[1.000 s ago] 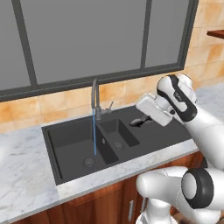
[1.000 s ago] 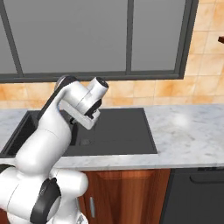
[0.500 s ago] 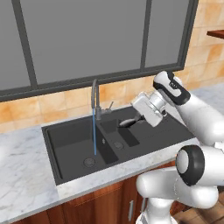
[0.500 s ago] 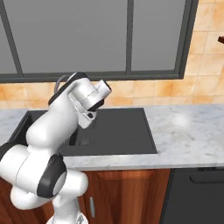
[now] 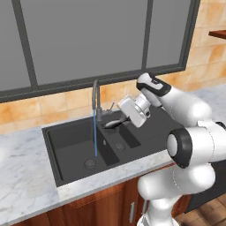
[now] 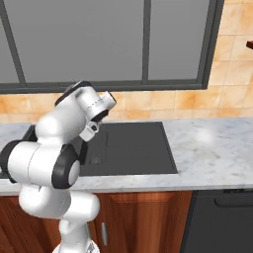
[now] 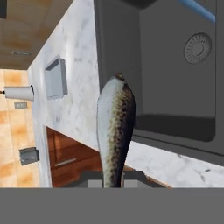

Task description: Take the fish out of the fridge, briefly rinse it in the sink, and place it on the tray next to the sink.

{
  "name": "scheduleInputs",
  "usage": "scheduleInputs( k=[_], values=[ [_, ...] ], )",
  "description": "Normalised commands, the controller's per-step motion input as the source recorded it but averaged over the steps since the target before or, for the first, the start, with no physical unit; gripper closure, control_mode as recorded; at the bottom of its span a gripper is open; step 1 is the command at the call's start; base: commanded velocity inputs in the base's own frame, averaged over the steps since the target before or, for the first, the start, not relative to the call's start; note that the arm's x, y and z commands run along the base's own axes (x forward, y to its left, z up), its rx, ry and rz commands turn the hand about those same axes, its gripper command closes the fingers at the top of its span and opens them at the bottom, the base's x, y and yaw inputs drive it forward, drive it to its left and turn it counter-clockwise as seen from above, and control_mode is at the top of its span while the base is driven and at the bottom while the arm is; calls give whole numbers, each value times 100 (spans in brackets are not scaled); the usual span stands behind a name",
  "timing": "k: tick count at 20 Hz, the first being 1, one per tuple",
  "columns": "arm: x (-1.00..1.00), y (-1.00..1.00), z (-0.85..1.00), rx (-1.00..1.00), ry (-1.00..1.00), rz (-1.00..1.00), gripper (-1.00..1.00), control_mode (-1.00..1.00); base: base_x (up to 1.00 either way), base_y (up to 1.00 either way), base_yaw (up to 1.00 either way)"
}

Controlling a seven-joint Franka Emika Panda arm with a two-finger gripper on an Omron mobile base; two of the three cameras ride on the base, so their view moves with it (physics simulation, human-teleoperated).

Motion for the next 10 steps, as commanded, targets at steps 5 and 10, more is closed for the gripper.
scheduleInputs(
  k=[5,10],
  values=[
    [66,26,-10,1,4,3,100,-100,0,0,0],
    [50,11,-2,0,1,0,100,-100,0,0,0]
  ],
)
